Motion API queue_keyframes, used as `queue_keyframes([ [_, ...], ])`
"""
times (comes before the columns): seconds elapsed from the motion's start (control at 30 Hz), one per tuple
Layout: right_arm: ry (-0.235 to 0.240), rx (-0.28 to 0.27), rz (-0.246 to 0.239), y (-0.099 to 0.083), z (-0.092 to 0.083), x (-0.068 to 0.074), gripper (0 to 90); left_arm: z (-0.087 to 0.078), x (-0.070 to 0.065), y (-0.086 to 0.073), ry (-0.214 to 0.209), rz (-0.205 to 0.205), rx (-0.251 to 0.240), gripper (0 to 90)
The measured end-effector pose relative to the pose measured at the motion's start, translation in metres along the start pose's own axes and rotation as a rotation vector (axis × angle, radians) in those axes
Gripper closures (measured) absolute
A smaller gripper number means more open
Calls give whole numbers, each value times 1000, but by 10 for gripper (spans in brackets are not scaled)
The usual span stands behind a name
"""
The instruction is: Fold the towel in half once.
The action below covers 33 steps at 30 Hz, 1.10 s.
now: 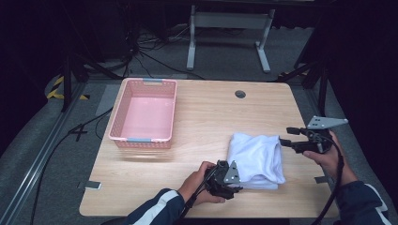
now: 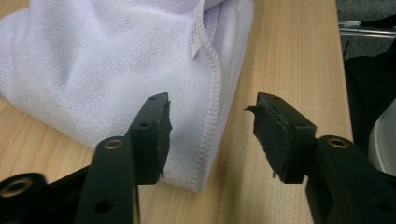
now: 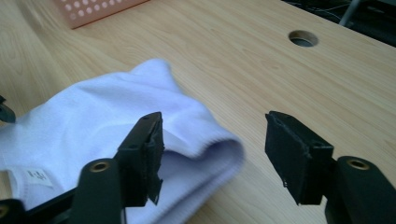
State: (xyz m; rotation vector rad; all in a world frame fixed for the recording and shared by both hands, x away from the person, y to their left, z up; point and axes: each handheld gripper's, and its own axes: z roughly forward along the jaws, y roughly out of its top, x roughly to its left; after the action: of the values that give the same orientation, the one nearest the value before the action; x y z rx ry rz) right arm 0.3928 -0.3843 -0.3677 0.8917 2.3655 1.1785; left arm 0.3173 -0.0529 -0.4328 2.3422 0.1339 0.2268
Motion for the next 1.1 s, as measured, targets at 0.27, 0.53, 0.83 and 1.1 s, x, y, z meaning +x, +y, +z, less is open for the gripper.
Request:
queue_keyframes([
  [0.27,-45,119,-15,-2,40,27,313,12,1,-11,-4,22,55,675],
  [0.53,-85,258,-27,-36,56,15,267,13,-2,-17,-25,23,59,703],
  [0.83,-86,183,26,-36,46,8,305,0,-2,-21,-22,-31,36,536],
  [1.1,-58,88,50,-19,45,16,224,-2,16,-34,35,-221,16,206],
])
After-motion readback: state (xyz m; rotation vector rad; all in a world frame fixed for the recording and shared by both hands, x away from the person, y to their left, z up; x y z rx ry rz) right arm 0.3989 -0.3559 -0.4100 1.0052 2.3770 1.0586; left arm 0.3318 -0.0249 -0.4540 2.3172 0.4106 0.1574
